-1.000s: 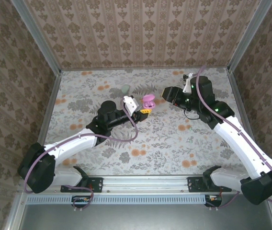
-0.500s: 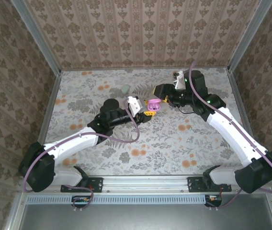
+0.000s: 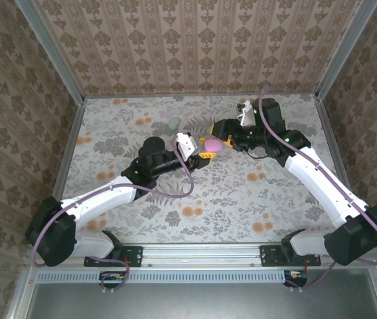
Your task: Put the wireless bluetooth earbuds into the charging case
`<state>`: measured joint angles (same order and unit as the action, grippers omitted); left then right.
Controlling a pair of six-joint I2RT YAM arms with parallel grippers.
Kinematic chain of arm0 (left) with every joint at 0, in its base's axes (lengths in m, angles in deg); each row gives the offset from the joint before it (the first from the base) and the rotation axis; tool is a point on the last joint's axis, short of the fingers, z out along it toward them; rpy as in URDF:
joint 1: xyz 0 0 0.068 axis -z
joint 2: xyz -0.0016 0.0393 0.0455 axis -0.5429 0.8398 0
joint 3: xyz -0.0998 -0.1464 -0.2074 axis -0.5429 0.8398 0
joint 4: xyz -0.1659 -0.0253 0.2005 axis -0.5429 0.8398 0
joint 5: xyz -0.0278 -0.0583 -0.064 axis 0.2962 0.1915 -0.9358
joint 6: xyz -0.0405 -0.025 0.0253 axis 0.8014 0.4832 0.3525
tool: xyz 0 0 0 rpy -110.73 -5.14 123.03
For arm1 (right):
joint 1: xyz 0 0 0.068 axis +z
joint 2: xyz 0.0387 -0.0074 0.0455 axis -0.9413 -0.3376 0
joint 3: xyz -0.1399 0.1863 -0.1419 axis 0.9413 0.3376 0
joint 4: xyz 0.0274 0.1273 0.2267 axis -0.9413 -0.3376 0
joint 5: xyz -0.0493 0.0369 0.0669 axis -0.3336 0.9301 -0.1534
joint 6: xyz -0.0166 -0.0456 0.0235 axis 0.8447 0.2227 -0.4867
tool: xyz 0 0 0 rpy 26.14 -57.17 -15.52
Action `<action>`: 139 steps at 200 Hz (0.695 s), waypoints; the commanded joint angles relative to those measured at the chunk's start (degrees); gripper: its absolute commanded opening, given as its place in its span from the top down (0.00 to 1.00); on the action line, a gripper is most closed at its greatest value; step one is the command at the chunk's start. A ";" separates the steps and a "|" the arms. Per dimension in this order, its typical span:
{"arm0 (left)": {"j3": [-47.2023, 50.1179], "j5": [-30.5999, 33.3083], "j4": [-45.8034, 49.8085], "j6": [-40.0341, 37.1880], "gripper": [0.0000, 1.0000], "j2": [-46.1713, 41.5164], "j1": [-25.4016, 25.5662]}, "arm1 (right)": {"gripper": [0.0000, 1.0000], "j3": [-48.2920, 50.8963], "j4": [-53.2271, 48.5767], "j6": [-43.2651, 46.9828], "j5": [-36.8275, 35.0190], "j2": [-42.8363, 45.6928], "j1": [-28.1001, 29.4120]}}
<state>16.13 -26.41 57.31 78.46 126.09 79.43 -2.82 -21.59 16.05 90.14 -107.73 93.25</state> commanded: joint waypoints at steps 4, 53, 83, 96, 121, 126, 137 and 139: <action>-0.71 1.20 -3.10 1.03 0.70 -0.48 0.38 | 0.40 2.23 1.13 0.48 2.36 2.95 -0.22; 0.73 -0.66 -10.64 7.45 0.70 -0.30 -1.45 | 0.35 11.43 17.41 -9.45 10.73 8.78 -5.31; 0.54 -2.77 -13.64 10.05 0.70 -0.12 -2.31 | 0.31 13.64 24.73 -15.61 17.84 8.32 -5.98; 0.31 -2.94 -14.17 10.27 0.70 -0.04 -2.34 | 0.31 13.14 25.80 -17.68 20.40 7.15 -5.88; 0.01 -3.22 -14.30 10.54 0.70 0.05 -2.44 | 0.31 13.28 29.96 -19.42 21.89 6.58 -5.32; 0.06 -3.19 -14.34 10.50 0.70 0.05 -2.43 | 0.31 13.27 30.60 -19.77 22.13 6.56 -5.21; 0.07 -3.04 -14.39 10.70 0.70 -0.03 -2.40 | 0.31 13.23 31.16 -20.24 22.57 6.17 -5.12; 0.03 -3.00 -14.47 10.76 0.71 -0.03 -2.42 | 0.31 13.21 31.08 -20.26 22.67 6.04 -5.07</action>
<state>16.37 -28.29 46.25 87.34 126.09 77.35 10.23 3.74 -0.76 108.37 -101.24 87.70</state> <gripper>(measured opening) 0.344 0.691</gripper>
